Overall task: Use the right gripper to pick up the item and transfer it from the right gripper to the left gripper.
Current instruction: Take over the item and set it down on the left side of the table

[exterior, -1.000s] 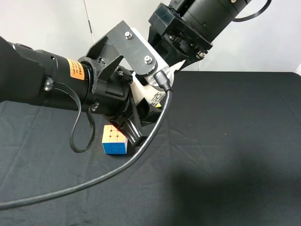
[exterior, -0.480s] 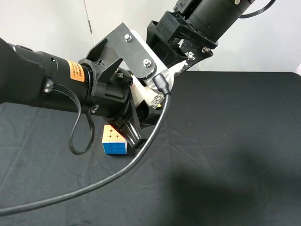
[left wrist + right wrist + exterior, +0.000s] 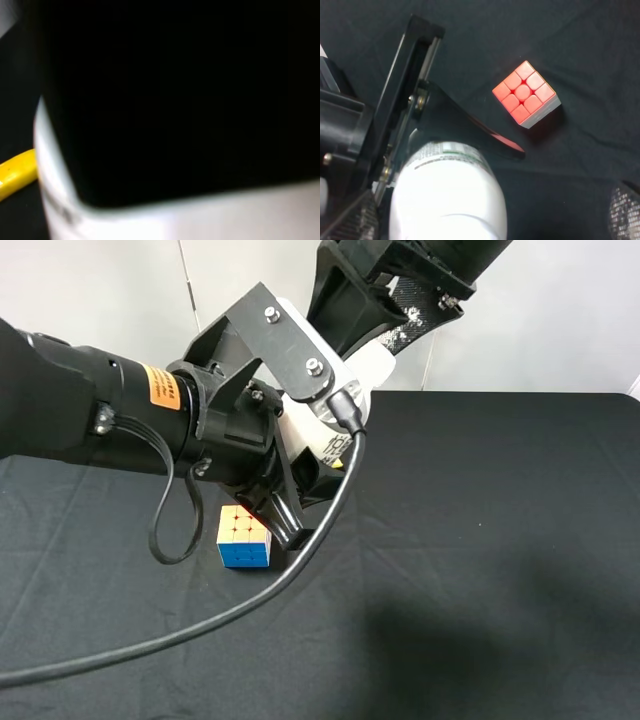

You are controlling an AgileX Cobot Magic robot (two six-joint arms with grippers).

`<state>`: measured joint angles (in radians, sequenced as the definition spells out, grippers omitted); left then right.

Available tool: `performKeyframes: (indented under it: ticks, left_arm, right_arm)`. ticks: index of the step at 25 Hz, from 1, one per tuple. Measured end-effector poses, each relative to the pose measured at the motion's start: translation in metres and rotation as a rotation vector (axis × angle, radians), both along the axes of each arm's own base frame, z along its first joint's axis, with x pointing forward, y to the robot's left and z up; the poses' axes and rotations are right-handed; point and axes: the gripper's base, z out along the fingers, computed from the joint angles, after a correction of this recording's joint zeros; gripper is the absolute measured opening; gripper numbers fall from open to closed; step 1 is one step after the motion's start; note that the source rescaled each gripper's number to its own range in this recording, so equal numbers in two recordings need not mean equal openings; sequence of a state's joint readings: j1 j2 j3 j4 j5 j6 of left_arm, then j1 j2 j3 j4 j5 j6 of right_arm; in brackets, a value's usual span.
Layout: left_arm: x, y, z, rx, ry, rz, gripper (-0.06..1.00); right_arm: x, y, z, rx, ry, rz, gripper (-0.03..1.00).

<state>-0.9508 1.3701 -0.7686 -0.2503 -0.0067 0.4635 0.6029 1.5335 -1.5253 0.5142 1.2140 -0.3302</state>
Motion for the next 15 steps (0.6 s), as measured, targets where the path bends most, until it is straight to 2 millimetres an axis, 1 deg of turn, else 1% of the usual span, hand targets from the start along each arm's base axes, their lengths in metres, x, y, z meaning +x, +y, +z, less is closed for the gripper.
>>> performKeyframes:
  ticks: [15]
  left_arm:
    - [0.000,-0.001,-0.005,0.020,0.017,-0.003,0.03]
  right_arm:
    - [-0.022,-0.022,0.032,-0.005,-0.142,-0.012,1.00]
